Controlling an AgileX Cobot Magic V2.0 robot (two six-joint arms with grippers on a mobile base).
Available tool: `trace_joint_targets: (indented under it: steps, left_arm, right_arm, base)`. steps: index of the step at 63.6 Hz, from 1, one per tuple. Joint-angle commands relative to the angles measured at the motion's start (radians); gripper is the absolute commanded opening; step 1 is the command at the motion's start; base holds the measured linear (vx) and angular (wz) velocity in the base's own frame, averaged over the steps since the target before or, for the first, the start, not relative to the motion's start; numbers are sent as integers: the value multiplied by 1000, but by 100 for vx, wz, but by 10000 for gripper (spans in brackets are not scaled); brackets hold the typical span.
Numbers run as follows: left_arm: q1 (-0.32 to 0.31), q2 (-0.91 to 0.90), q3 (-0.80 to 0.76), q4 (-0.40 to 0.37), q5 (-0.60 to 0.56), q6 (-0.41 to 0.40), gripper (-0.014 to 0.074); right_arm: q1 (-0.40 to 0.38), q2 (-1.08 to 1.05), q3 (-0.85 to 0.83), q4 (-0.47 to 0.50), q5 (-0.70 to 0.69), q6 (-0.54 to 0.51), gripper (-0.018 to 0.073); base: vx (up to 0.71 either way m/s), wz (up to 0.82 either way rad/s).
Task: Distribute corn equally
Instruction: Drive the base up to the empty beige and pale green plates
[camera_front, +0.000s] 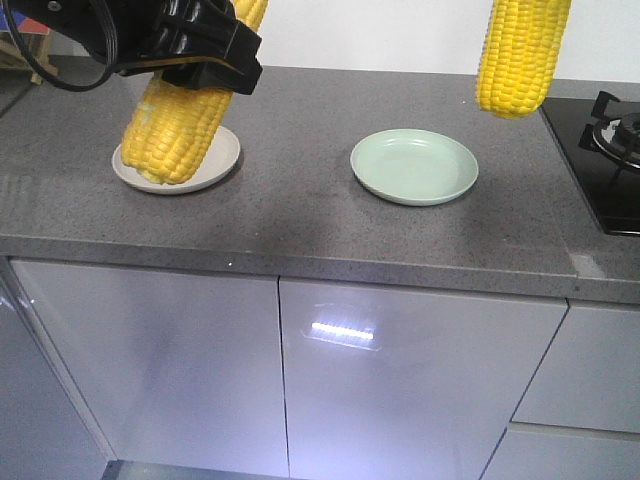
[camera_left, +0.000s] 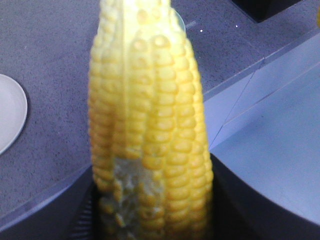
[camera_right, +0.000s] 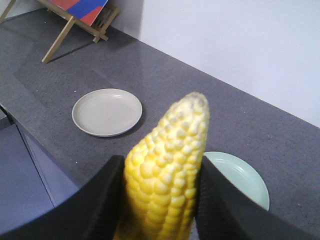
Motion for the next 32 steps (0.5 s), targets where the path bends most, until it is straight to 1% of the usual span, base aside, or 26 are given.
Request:
trace_joint_targets:
  steps: [1, 32]
  left_arm:
    - [-3, -38, -31, -9, -53, -3, -6]
    - [-3, -38, -31, -9, -53, -3, -6]
  right_arm:
    - [-4, -31, -25, 27, -67, -2, -1]
    - [-4, -31, -25, 27, -67, -2, -1]
  base:
    - [16, -7]
    - [16, -7]
